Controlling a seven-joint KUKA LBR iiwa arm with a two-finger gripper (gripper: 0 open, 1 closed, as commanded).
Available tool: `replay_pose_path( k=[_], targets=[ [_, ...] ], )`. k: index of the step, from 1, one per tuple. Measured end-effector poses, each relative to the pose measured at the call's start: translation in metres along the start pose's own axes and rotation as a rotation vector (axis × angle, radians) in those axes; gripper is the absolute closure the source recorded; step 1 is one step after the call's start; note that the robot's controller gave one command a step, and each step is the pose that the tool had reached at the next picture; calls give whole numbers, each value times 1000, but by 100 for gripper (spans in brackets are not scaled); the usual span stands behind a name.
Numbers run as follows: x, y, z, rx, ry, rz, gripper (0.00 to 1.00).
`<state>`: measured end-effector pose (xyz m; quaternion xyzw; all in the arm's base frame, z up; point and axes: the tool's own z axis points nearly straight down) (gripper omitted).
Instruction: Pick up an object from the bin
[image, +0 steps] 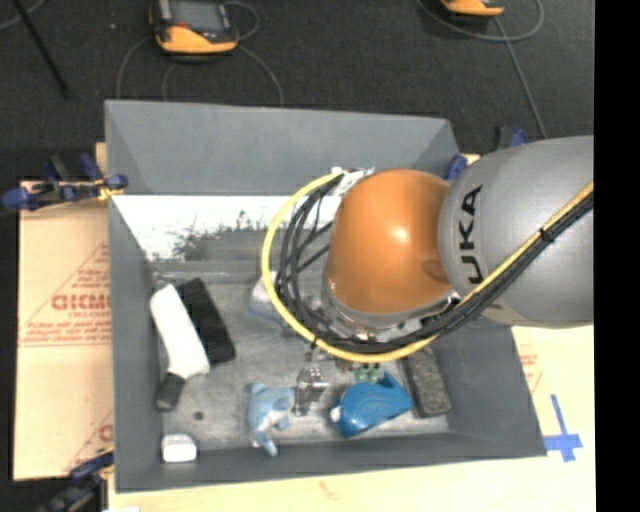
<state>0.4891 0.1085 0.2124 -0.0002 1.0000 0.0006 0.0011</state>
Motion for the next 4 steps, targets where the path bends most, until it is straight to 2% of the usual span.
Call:
replay_pose_path(
  k=[1, 2, 3, 4],
  targets=[
    [-1, -2, 52, -1, -7, 8, 0],
    [-5, -2, 75, -1, -1, 10, 0],
    [-8, 12, 119, 1, -1, -223, 0],
    [-58, 0, 133, 0, 2, -252, 0]
  ],
)
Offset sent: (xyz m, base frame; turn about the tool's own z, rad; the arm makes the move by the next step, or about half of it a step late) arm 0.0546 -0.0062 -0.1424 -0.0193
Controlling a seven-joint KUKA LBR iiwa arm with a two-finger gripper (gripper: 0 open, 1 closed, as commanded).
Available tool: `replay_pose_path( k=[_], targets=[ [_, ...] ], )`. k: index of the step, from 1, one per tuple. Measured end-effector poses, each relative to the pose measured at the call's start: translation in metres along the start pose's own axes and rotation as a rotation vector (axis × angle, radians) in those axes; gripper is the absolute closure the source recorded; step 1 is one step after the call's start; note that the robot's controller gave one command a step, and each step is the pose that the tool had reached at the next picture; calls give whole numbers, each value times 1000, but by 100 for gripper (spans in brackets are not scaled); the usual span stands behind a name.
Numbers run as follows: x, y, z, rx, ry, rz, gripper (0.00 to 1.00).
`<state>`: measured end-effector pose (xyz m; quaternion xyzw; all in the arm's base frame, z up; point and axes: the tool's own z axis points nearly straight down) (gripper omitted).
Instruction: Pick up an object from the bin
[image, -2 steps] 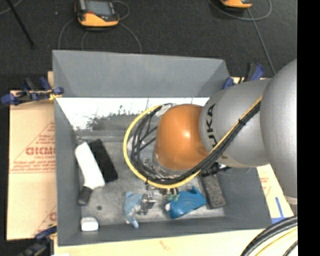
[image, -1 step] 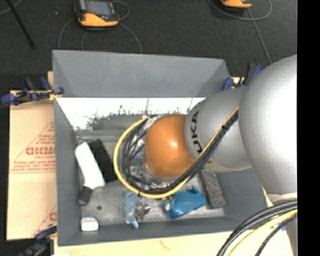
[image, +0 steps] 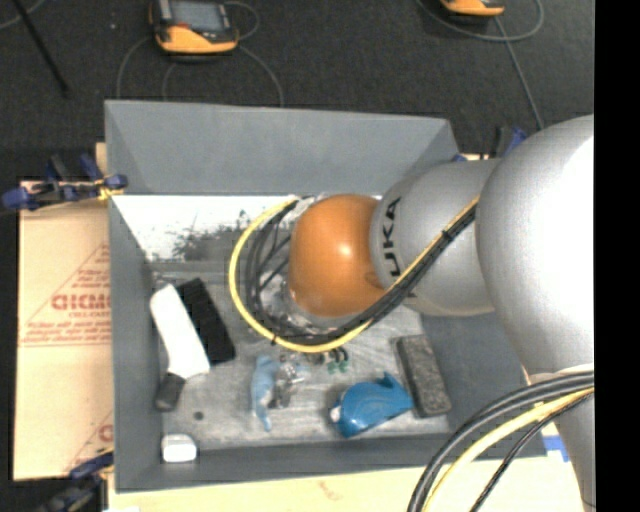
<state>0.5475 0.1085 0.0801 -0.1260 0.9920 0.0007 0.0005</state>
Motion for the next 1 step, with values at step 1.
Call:
replay_pose_path(
  k=[1],
  targets=[
    [-14, 2, 2, 2, -9, 69, 0]
  ],
)
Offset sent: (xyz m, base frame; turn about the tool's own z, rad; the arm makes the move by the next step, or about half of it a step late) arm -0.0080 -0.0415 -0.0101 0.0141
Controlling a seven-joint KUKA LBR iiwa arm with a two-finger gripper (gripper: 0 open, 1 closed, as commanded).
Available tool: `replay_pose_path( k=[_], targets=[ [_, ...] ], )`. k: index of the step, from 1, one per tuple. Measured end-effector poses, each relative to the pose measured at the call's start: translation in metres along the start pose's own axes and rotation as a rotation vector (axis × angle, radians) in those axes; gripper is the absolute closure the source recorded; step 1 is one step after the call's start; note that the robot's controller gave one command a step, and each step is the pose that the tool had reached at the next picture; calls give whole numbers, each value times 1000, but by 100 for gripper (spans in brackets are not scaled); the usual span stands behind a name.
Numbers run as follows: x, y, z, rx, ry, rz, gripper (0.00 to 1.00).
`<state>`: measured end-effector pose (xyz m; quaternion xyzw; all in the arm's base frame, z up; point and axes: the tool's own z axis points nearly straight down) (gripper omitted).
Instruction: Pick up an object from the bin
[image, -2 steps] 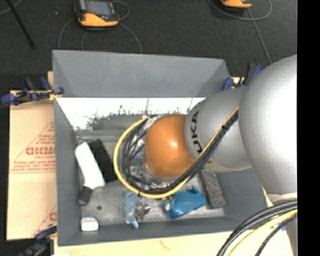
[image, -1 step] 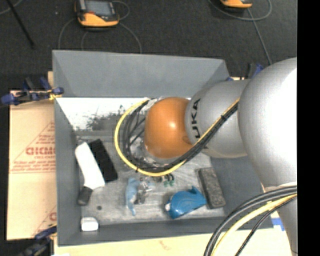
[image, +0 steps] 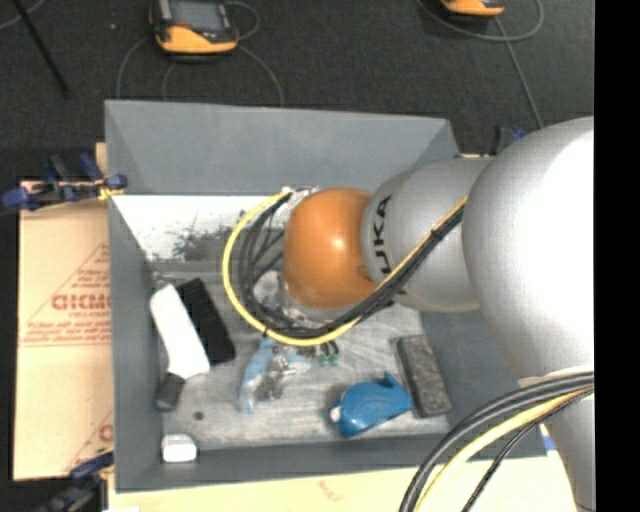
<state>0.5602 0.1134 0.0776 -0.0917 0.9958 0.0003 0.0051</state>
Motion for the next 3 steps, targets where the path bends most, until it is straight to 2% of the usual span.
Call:
replay_pose_path(
  k=[1, 2, 3],
  targets=[
    [24, -41, 2, -4, -5, -52, 100],
    [24, -41, 2, -4, -5, -52, 100],
    [24, -35, -35, -2, 15, -45, 100]
  ],
)
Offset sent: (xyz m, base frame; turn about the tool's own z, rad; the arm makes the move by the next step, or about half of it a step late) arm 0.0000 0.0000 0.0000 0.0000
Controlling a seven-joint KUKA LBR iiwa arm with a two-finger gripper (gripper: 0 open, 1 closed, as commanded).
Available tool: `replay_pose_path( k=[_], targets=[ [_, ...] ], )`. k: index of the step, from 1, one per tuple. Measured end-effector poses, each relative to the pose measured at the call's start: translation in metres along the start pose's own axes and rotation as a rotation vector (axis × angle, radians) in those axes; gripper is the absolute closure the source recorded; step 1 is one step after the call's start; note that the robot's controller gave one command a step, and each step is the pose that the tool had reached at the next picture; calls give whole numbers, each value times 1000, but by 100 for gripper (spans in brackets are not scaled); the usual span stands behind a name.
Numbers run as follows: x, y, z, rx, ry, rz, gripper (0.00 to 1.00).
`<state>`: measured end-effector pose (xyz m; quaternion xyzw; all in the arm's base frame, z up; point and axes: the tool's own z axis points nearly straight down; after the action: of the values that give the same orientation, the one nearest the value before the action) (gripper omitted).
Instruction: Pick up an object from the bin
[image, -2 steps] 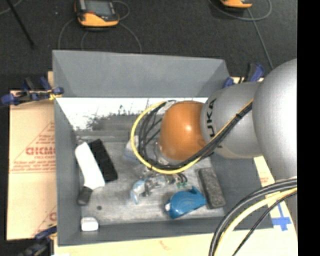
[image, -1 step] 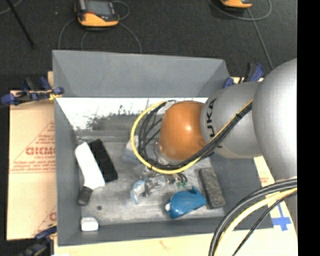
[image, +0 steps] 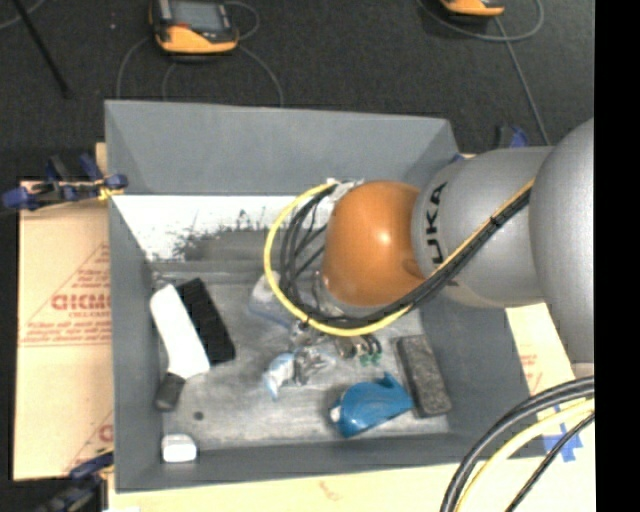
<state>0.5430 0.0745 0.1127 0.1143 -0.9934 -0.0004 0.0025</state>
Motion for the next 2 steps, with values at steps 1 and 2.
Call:
replay_pose_path(
  k=[1, 2],
  targets=[
    [-51, 1, -33, 2, -9, -2, 100],
    [-44, 10, -86, 2, -2, -11, 100]
  ],
)
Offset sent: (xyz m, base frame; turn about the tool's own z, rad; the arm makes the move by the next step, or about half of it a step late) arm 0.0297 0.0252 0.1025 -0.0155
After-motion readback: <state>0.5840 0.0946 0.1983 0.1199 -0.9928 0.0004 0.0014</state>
